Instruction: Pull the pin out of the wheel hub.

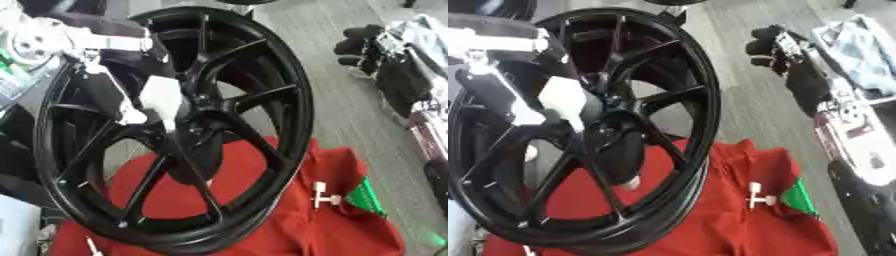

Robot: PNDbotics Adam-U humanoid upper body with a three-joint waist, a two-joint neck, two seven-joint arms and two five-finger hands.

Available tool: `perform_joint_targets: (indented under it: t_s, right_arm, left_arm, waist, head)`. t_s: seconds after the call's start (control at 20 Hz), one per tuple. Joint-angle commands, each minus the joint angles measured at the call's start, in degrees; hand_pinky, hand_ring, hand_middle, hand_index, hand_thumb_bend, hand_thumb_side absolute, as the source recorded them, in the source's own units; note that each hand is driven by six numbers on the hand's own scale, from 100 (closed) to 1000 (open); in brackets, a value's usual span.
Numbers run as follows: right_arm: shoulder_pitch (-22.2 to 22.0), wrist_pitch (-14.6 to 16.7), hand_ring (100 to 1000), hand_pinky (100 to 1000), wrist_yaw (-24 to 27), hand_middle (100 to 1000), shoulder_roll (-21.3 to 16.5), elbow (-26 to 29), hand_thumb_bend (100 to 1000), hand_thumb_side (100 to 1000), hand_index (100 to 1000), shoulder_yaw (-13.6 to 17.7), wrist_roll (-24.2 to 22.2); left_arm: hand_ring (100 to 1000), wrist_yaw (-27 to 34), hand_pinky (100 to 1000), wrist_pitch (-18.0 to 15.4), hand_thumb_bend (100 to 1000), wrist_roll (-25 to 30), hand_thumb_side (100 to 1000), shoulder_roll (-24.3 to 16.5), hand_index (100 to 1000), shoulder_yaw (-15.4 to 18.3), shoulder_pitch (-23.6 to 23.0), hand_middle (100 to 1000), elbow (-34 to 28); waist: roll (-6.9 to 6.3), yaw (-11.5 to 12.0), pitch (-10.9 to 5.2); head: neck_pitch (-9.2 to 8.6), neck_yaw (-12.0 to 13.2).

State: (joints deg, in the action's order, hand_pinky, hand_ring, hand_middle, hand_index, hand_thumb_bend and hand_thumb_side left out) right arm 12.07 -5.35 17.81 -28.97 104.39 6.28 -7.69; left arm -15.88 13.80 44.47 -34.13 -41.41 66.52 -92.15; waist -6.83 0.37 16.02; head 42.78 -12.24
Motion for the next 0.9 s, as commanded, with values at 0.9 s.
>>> perform_joint_targets:
  t_s: [0.9]
  right_arm:
    - [-0.33, 0.52, 813, 847, -0.25, 669, -1.31, 1.11, 100, 772, 783, 1.83, 1.57]
  left_arm:
    - [636, 2.83, 757, 6.36, 100, -14.78, 100, -17.5, 339, 24.22, -13.59, 496, -13.19]
  waist:
    - [0.87, 2.54, -0.59]
  head:
    - [0.17, -1.85]
